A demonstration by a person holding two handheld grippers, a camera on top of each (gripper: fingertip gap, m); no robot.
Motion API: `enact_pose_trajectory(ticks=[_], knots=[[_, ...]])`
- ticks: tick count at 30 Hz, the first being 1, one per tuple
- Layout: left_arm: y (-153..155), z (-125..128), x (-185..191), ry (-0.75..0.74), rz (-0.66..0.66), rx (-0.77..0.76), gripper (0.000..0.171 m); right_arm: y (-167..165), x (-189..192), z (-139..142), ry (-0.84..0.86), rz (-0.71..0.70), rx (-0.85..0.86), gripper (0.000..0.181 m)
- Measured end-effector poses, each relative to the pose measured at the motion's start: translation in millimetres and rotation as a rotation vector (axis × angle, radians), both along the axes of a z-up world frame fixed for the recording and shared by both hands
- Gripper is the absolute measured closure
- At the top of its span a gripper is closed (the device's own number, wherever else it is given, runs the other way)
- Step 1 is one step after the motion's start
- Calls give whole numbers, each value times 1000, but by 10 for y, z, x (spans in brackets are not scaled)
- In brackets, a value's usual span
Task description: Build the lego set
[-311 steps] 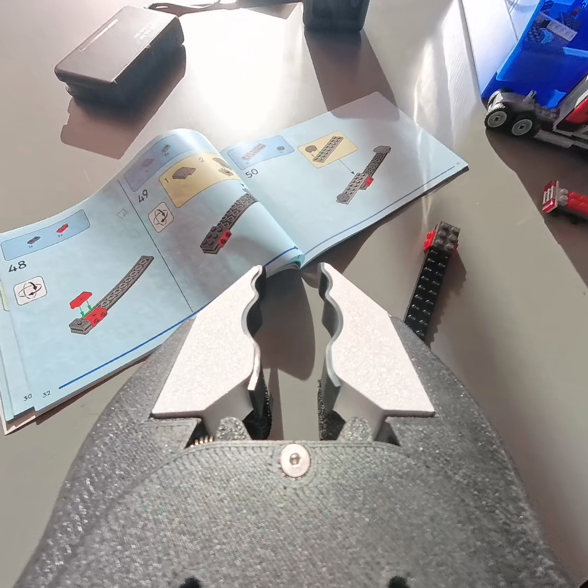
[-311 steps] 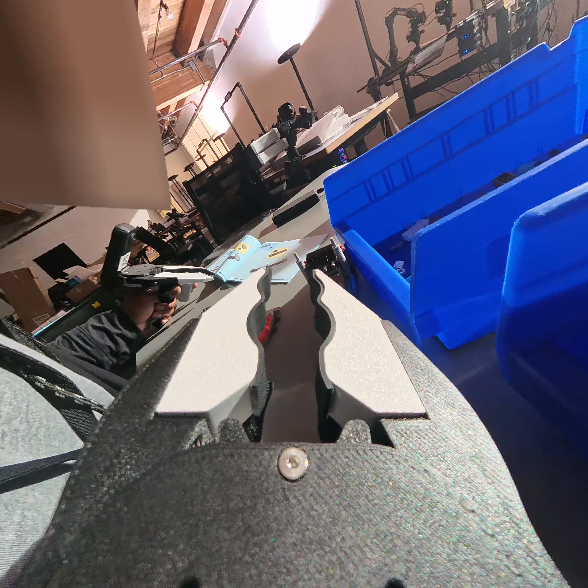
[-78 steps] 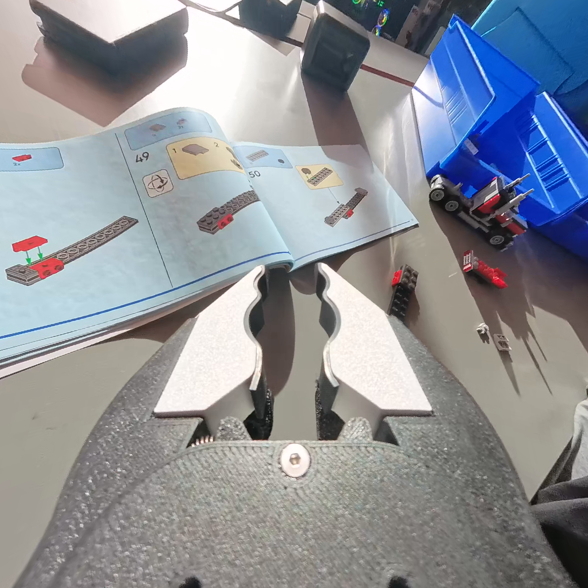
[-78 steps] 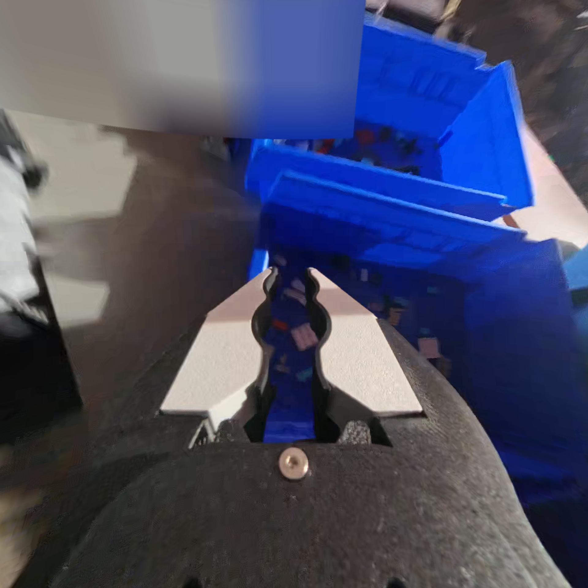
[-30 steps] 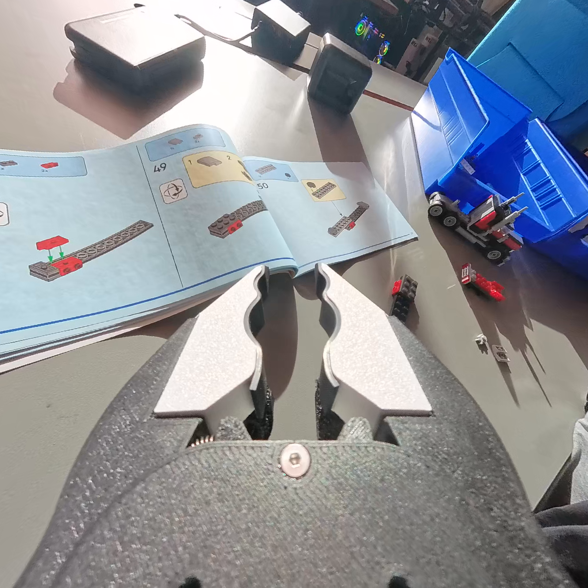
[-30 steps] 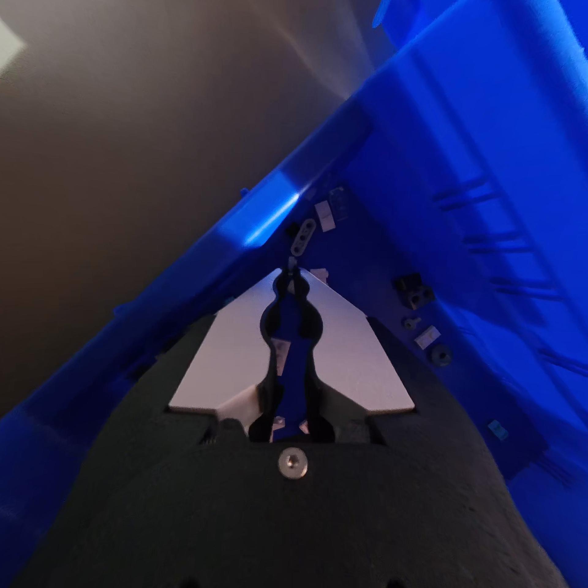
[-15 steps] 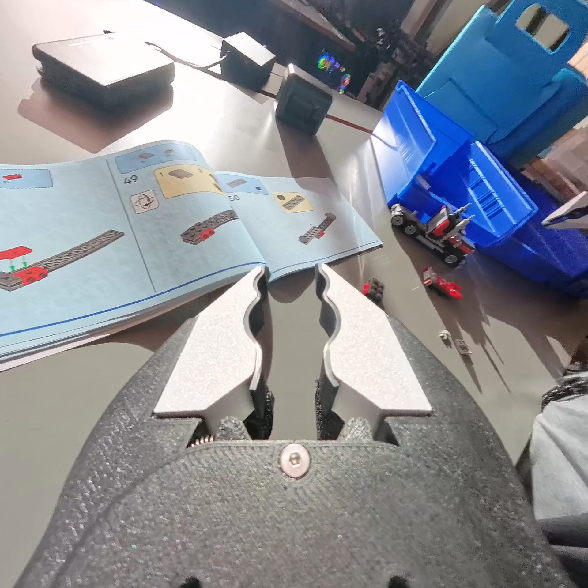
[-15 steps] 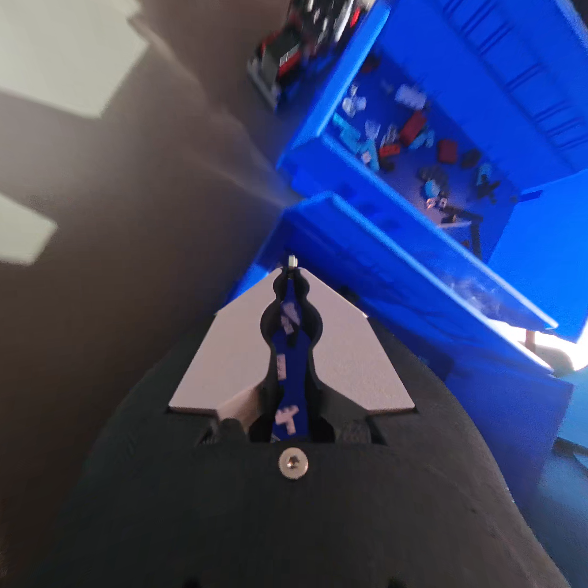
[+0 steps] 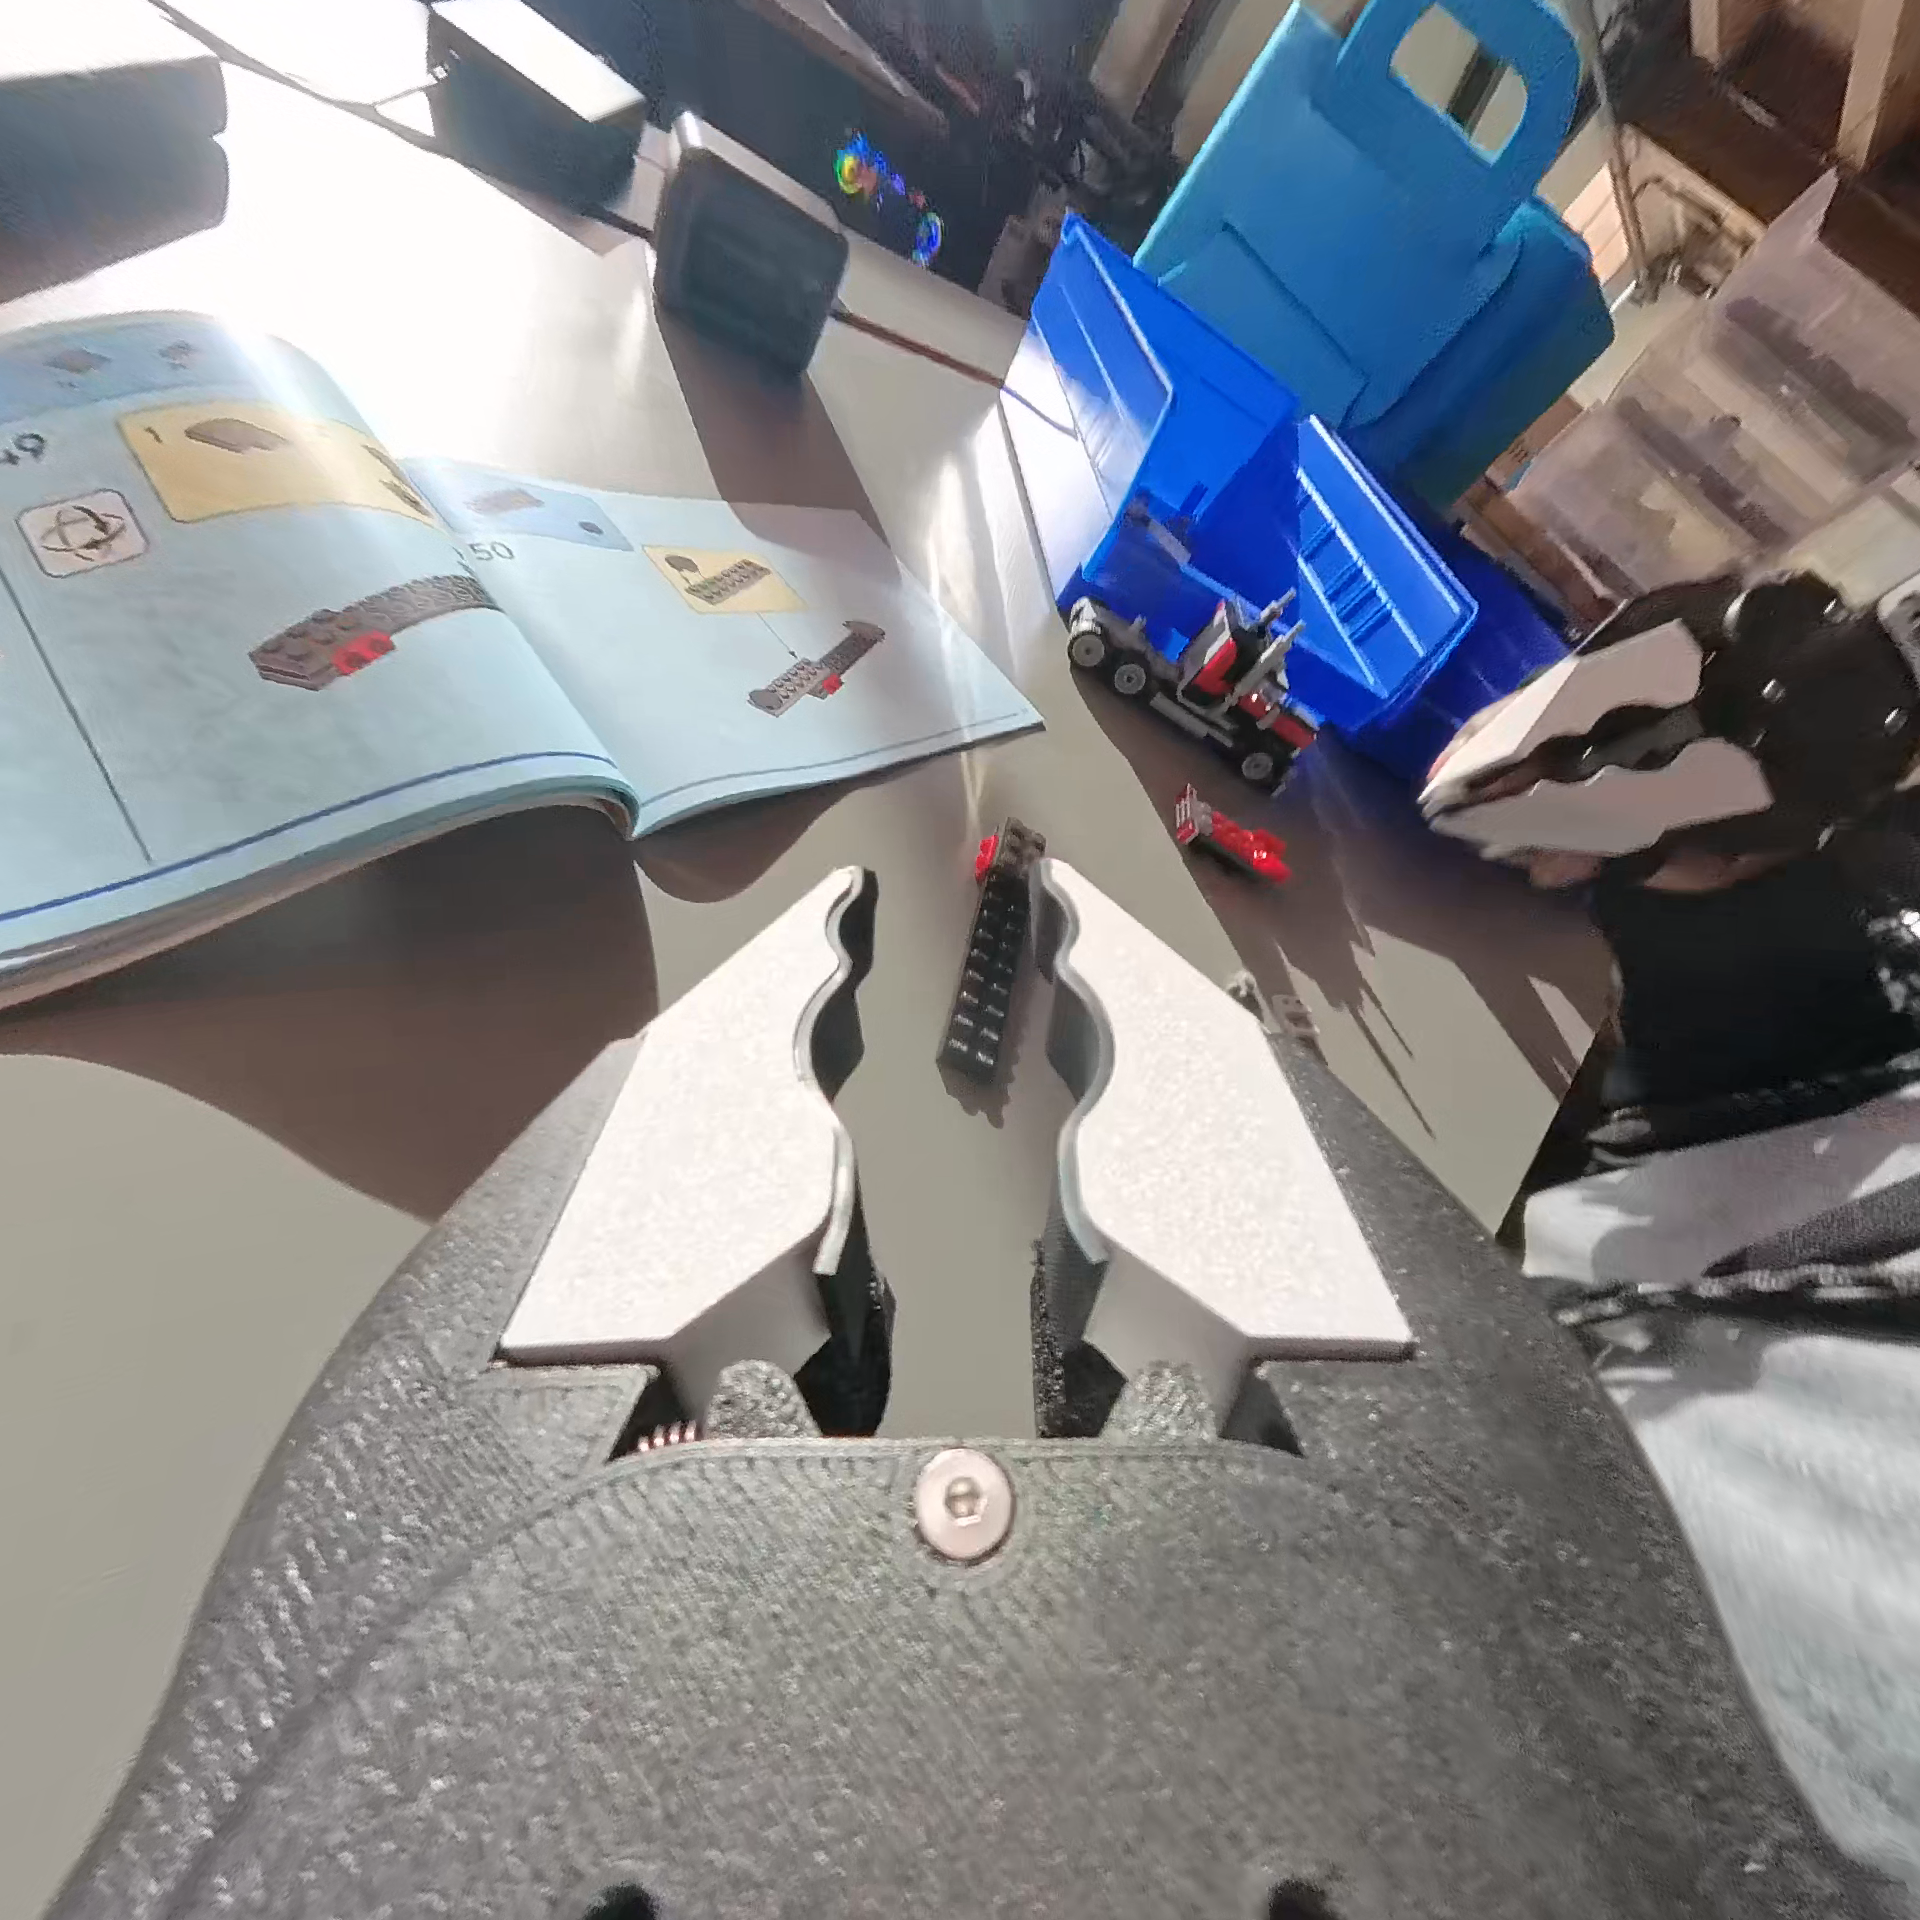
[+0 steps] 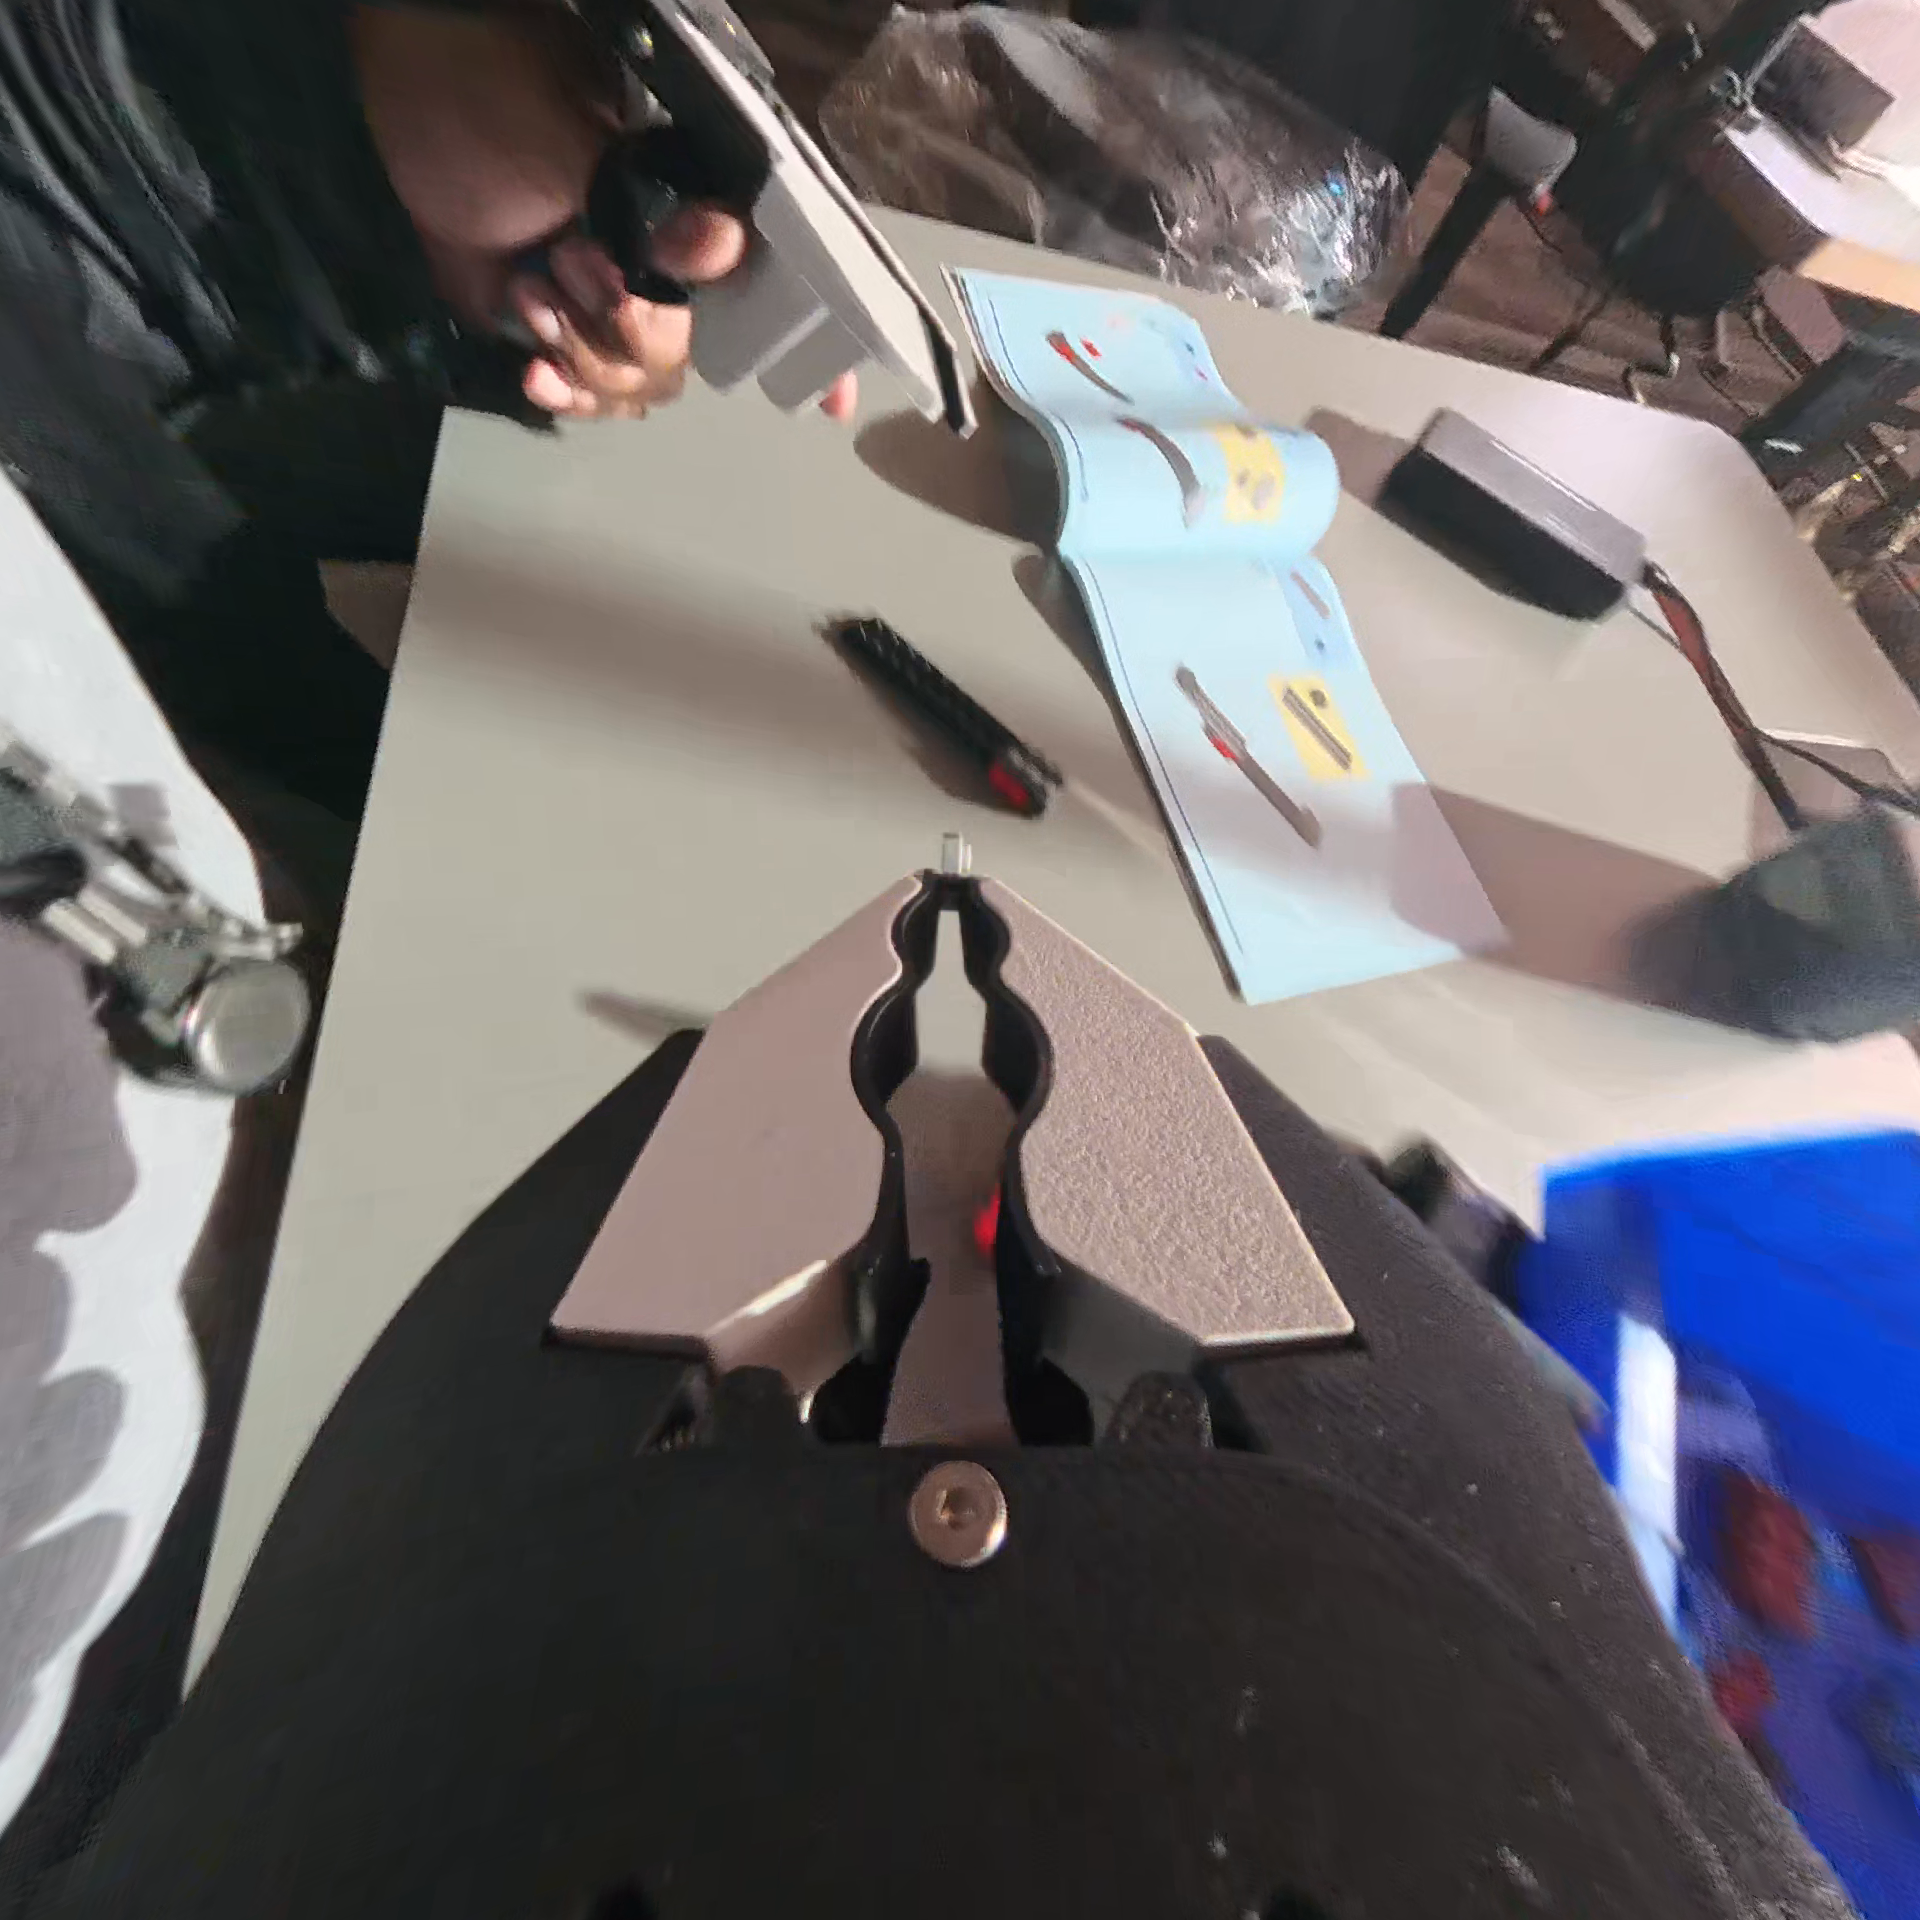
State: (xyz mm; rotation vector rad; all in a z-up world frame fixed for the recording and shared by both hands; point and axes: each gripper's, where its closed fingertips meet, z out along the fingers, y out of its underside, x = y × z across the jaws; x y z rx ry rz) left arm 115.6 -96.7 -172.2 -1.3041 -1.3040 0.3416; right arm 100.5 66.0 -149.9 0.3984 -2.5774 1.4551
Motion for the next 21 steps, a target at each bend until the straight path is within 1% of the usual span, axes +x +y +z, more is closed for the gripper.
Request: enact_pose_trajectory(ticks=[3,7,11,15,21], knots=[[-49,68,-6,39,13,24,141,-410,159,-214,20,36,26,176],[-11,102,20,64,-11,22,141,-682,218,-479,60,56,114,176],[63,77,36,47,-64,23,141,-788,241,-607,79,65,181,176],[65,135,64,87,-68,28,141,-834,165,-720,161,41,239,176],[59,210,111,135,-75,49,141,-893,144,-818,293,36,269,176]])
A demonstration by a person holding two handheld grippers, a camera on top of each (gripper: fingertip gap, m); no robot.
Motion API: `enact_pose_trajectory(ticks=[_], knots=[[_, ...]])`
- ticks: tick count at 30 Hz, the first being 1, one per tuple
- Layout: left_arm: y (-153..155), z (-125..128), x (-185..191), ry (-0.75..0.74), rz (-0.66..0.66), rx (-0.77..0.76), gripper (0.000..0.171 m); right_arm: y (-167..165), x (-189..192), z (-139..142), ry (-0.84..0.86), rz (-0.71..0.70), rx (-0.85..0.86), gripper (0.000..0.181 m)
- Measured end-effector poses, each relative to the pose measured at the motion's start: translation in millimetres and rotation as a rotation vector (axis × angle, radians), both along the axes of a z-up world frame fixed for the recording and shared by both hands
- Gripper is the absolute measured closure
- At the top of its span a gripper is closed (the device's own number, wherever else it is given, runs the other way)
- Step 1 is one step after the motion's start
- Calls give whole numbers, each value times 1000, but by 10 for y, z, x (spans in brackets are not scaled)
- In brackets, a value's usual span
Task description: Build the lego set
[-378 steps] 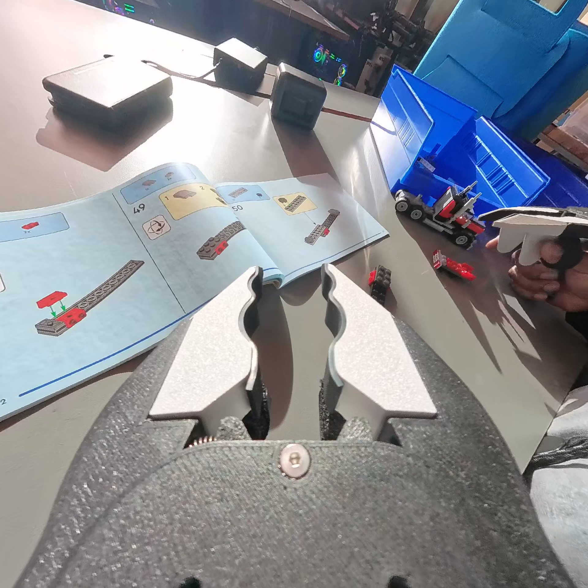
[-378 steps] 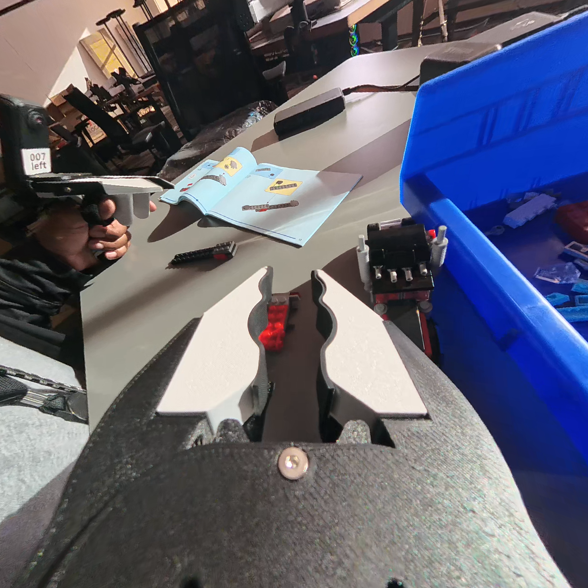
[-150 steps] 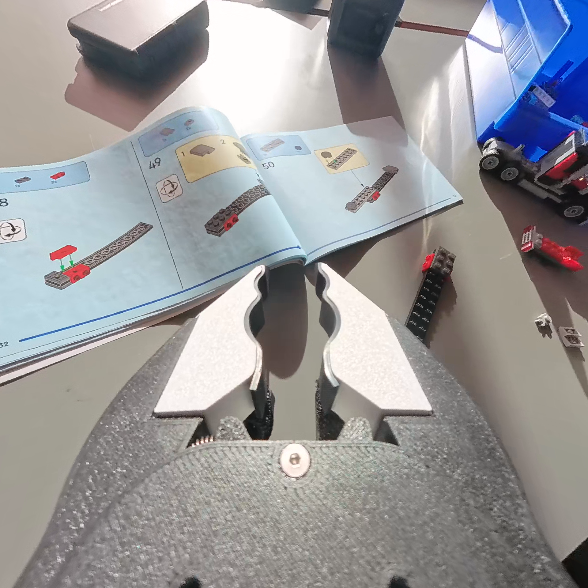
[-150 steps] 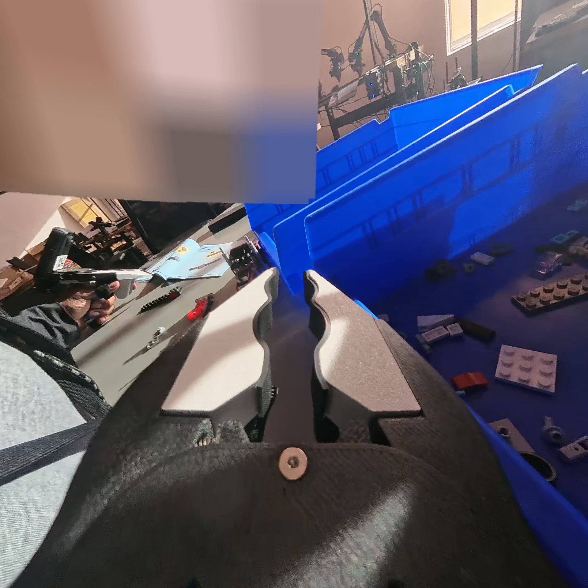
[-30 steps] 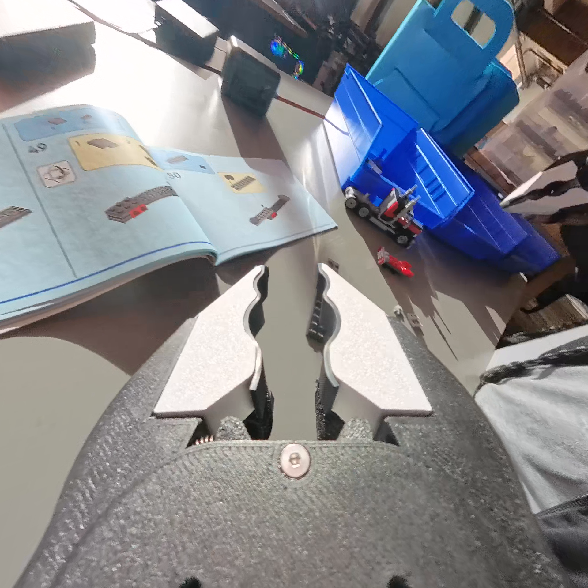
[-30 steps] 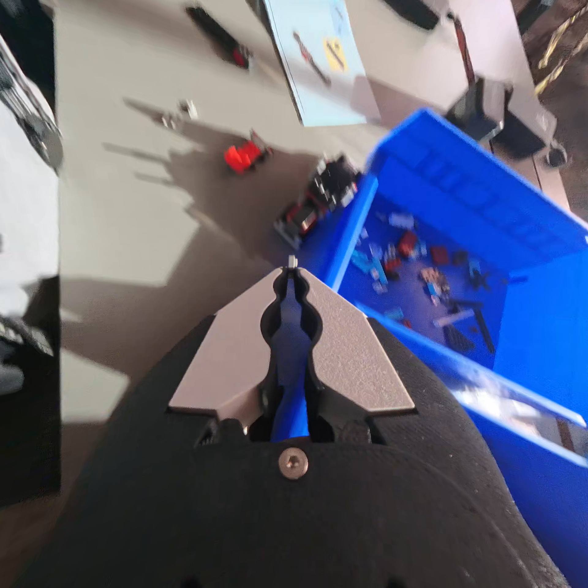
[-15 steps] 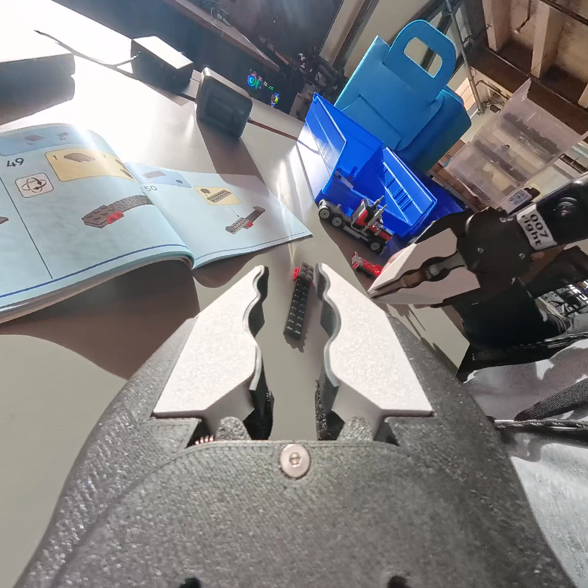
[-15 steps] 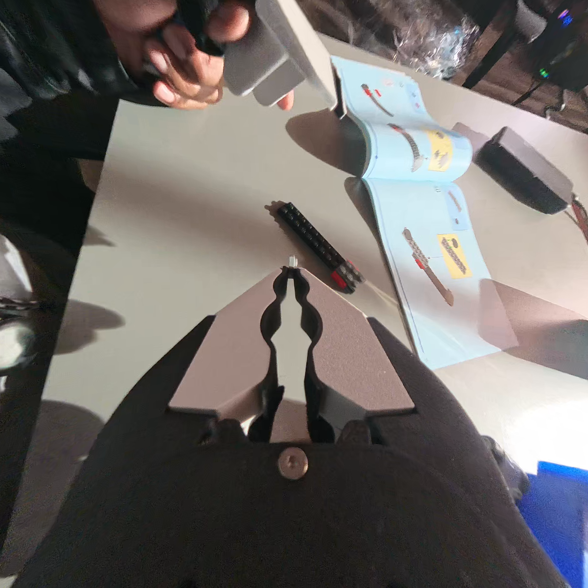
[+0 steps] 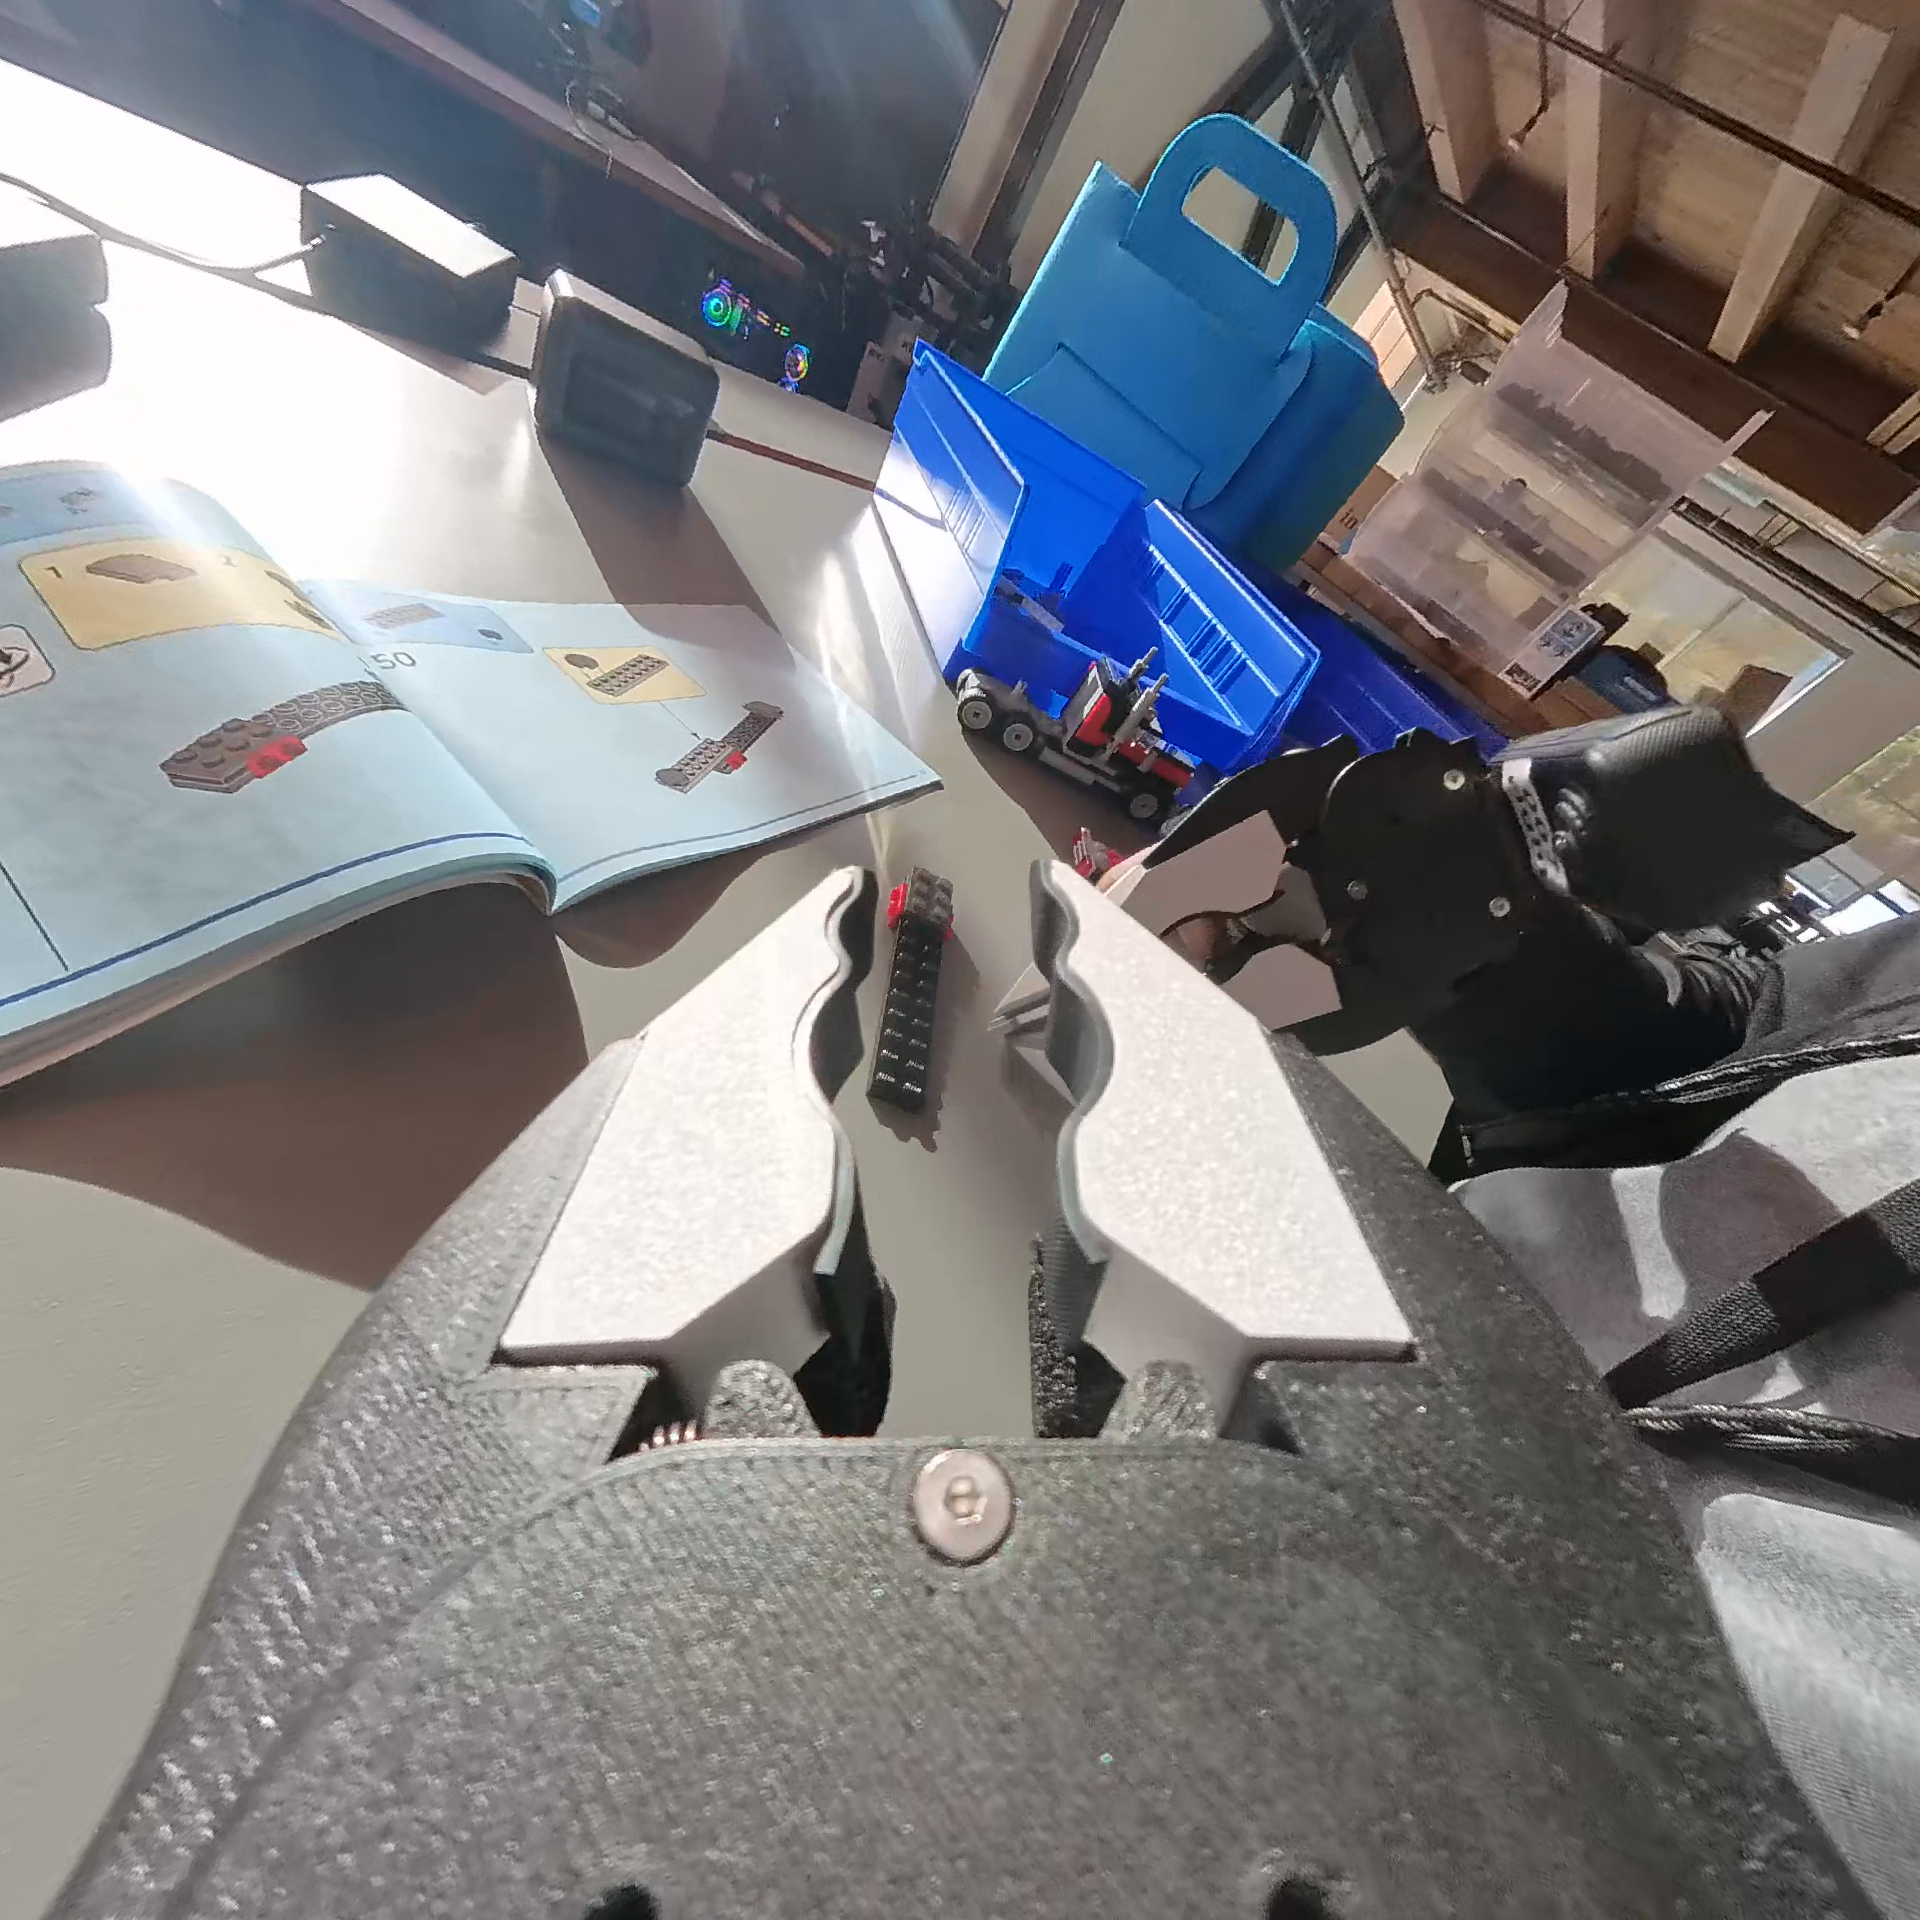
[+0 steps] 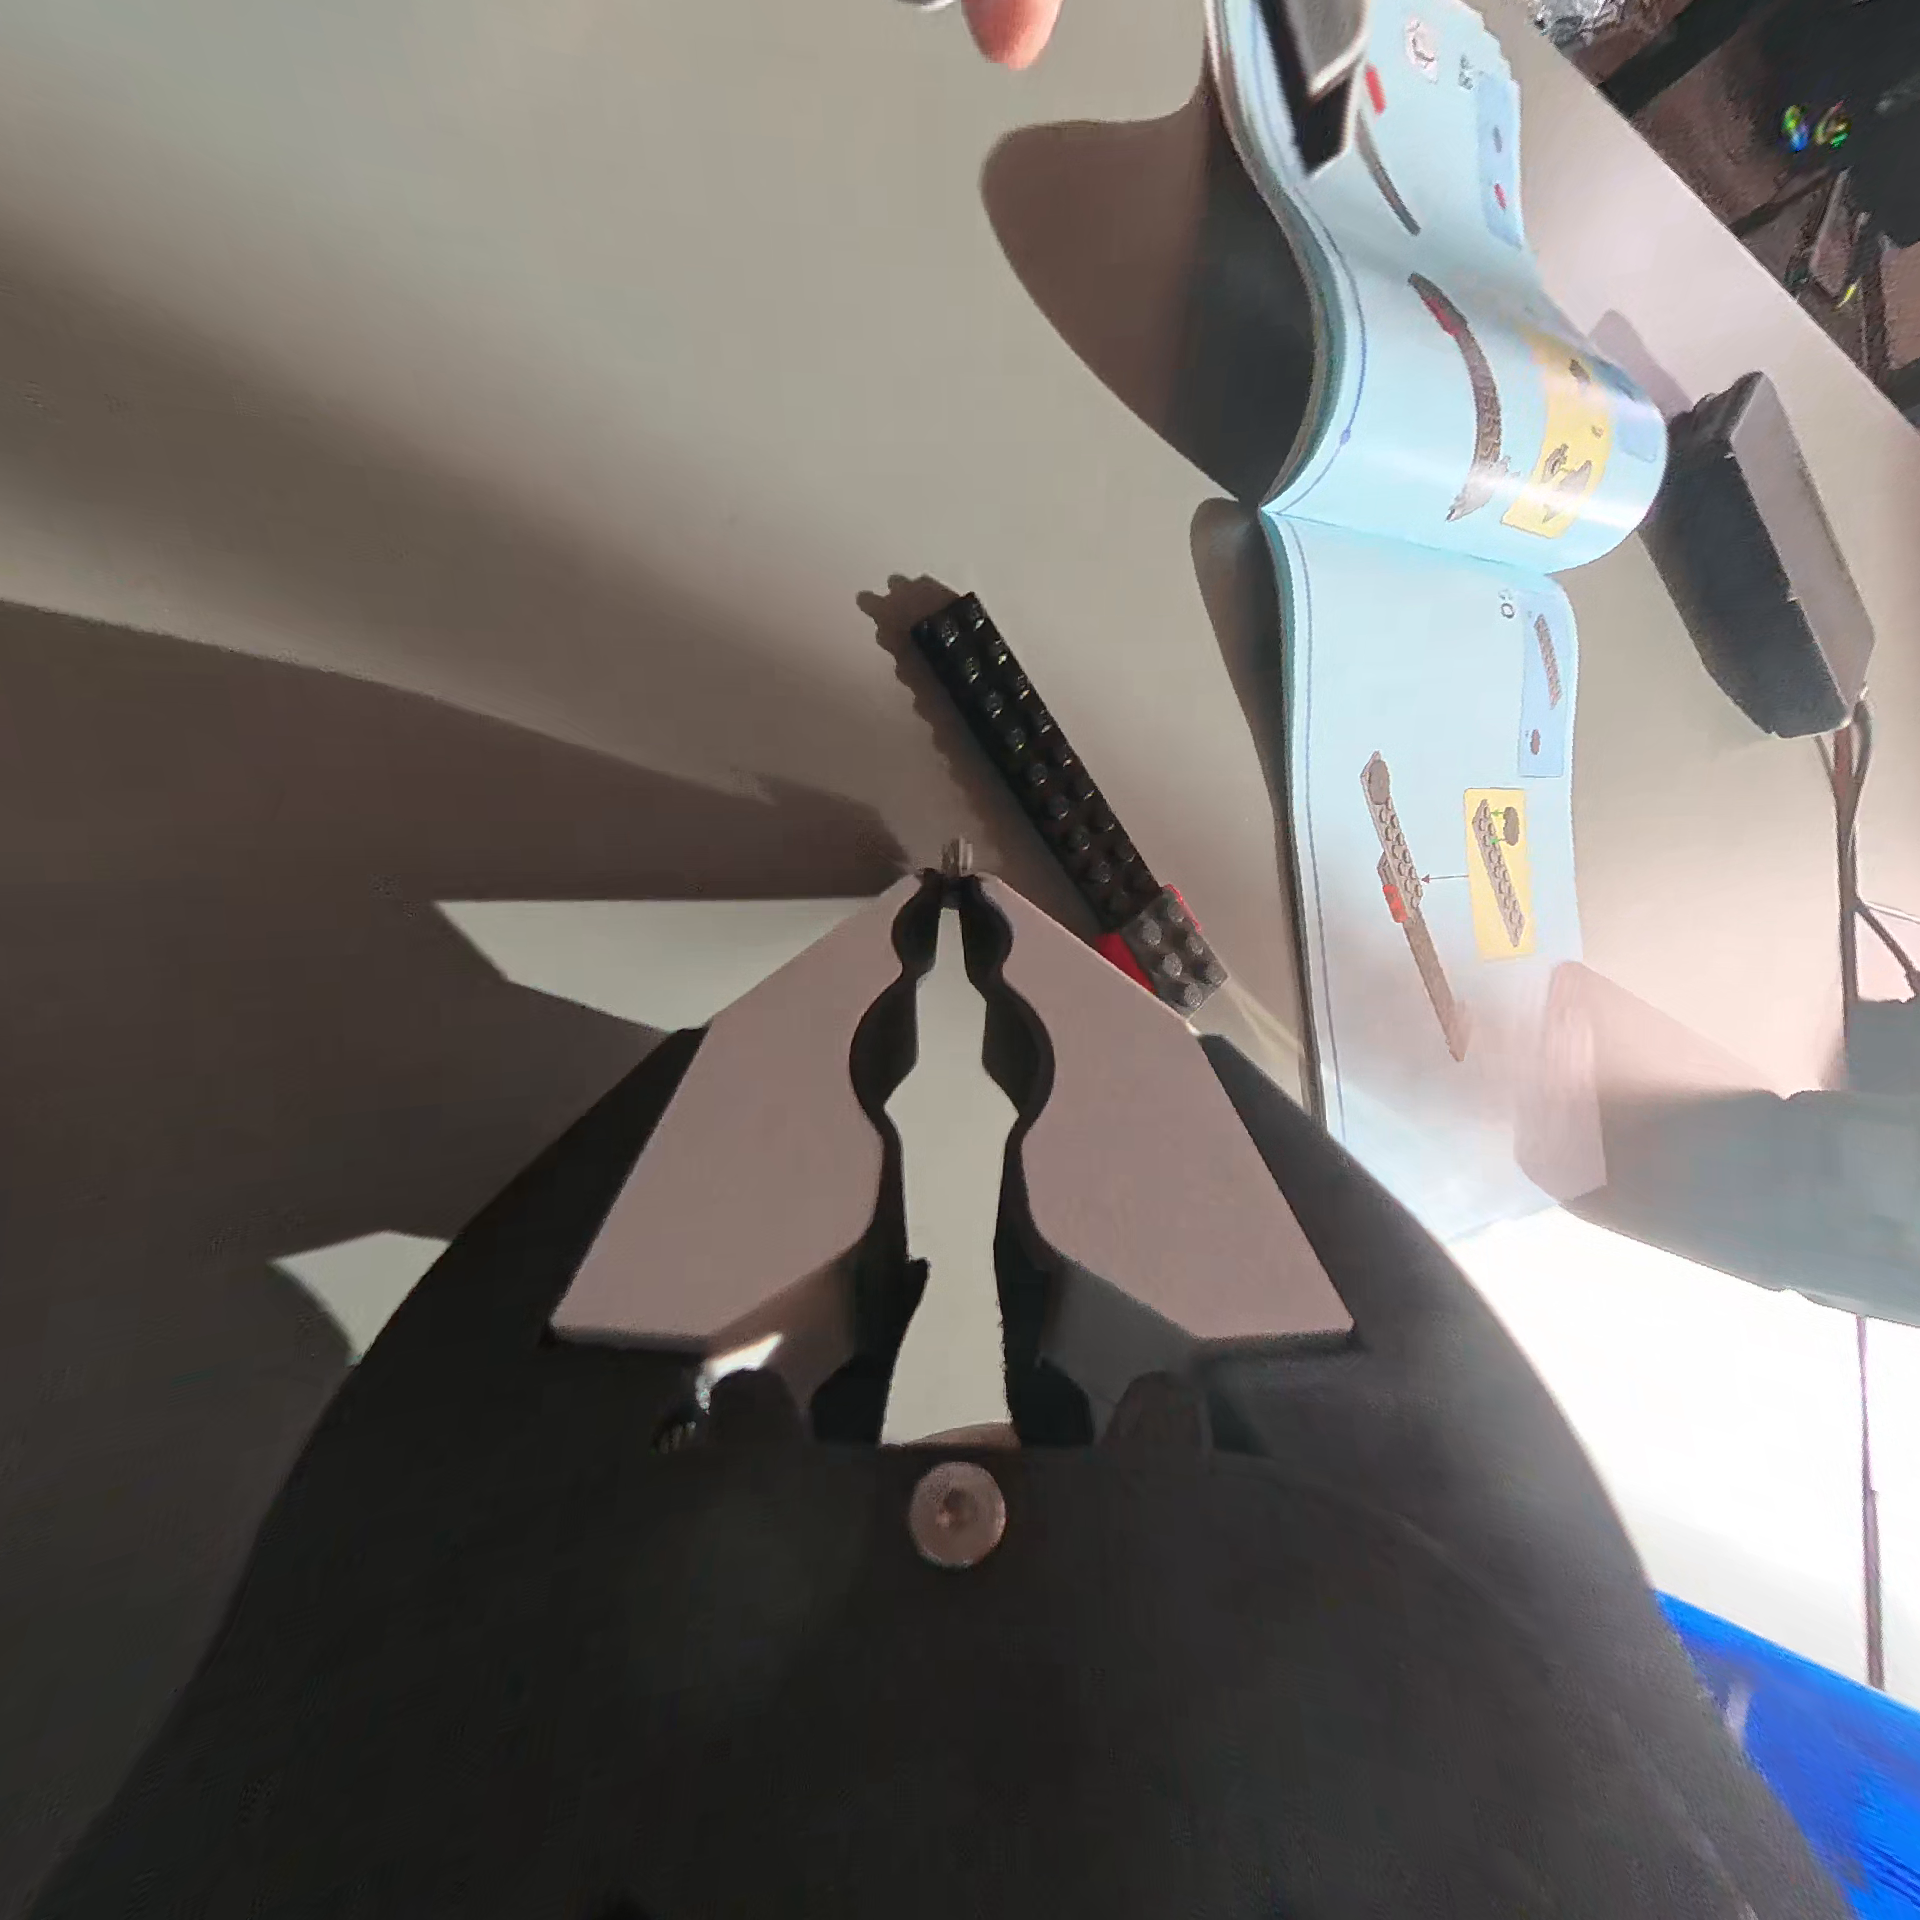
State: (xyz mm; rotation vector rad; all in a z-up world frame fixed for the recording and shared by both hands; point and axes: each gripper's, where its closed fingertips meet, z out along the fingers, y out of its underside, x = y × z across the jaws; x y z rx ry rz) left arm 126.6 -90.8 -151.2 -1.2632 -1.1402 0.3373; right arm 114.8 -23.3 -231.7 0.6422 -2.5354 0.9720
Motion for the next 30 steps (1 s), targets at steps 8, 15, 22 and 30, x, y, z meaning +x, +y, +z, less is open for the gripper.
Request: enact_pose_trajectory(ticks=[8,15,22,30], knots=[[5,42,53,26,-11,16,141,0,21,6,-34,-4,-11,173],[-5,53,54,26,-20,43,141,7,0,118,-150,-19,-50,153],[-58,112,69,47,-25,108,141,-11,-322,302,-186,-23,-56,148],[-179,161,52,55,0,191,141,-35,-462,89,-261,89,108,136]])
